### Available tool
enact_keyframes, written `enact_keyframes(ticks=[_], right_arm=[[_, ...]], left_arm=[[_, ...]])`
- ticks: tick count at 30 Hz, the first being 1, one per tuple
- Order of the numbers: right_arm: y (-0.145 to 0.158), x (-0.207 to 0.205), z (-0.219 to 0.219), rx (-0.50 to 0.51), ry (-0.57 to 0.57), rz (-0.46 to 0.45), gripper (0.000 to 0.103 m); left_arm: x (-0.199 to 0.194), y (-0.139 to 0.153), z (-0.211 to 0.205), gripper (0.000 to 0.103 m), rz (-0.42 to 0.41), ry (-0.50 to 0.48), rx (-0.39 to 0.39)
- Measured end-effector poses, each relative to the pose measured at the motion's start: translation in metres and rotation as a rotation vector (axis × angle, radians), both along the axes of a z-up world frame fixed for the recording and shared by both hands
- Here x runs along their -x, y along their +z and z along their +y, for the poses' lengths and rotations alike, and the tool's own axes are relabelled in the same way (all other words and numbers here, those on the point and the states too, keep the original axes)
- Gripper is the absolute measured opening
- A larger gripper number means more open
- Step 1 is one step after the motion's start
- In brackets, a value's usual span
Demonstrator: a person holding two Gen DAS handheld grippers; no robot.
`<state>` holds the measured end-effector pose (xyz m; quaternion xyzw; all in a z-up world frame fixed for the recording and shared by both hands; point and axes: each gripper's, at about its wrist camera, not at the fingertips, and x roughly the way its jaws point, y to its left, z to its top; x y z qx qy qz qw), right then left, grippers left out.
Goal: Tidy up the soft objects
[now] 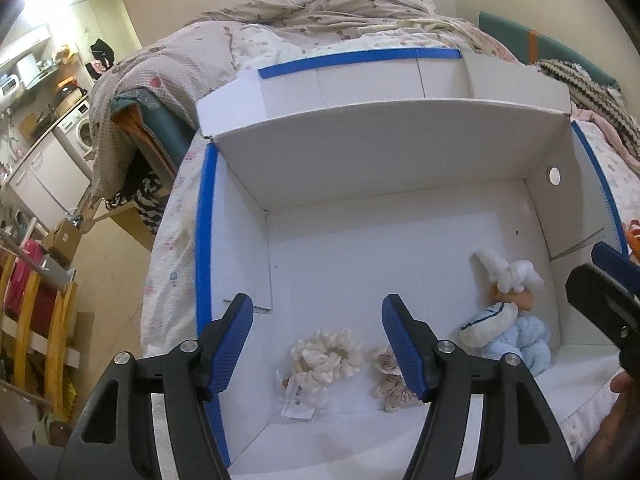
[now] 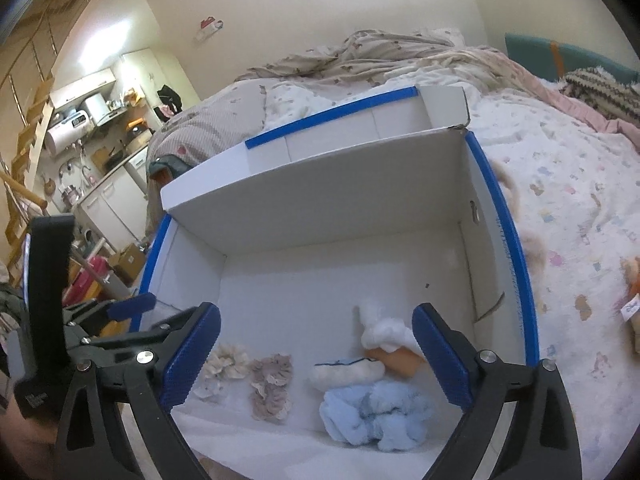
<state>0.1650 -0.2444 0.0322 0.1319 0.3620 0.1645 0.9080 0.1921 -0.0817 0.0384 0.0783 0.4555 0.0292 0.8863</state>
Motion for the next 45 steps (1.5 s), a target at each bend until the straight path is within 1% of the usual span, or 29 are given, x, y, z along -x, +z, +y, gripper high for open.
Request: enact_keyframes(ticks=[7, 14, 20, 26, 31, 34, 36, 38, 39, 41, 44, 45], right_arm=[[0.003, 0.017, -0.001, 0.009, -0.012, 0.002, 0.103], [0.009, 0.039, 0.0, 0.031, -0.017, -0.016, 0.103], [0.006, 0.055, -0.003, 0.019, -0.033, 0.007, 0.103], [0.004, 0.076, -0.005, 0.006, -0.04, 0.03, 0.103], [-0.003, 0.089, -0.006, -0.015, -0.041, 0.079, 0.103], [-0.01, 0.096, -0.004, 0.0, -0.037, 0.122, 0.103], [-0.016, 0.099, 0.0, 0.005, -0.026, 0.156, 0.103], [-0.021, 0.102, 0.004, 0.012, -0.009, 0.177, 0.103], [-0.023, 0.103, 0.008, 0.02, 0.001, 0.185, 0.103], [-0.029, 0.103, 0.016, 0.043, 0.023, 0.209, 0.103], [-0.045, 0.097, 0.029, 0.08, 0.058, 0.277, 0.102], [-0.05, 0.095, 0.033, 0.099, 0.062, 0.289, 0.097]], left_arm=[[0.022, 0.015, 0.005, 0.064, -0.052, -0.02, 0.012], [0.05, 0.029, 0.019, 0.064, -0.087, -0.028, 0.047], [0.074, 0.032, 0.038, 0.064, -0.089, -0.007, 0.087], [0.096, 0.023, 0.061, 0.064, -0.071, 0.035, 0.123], [0.114, 0.013, 0.084, 0.064, -0.049, 0.082, 0.158], [0.123, 0.0, 0.096, 0.064, -0.036, 0.112, 0.155], [0.126, -0.011, 0.105, 0.064, -0.008, 0.148, 0.146], [0.126, -0.023, 0.114, 0.064, 0.044, 0.194, 0.175], [0.125, -0.025, 0.118, 0.064, 0.056, 0.208, 0.19], [0.124, -0.028, 0.123, 0.064, 0.064, 0.231, 0.212], [0.121, -0.03, 0.126, 0.064, 0.074, 0.257, 0.239], [0.12, -0.031, 0.127, 0.064, 0.076, 0.26, 0.25]])
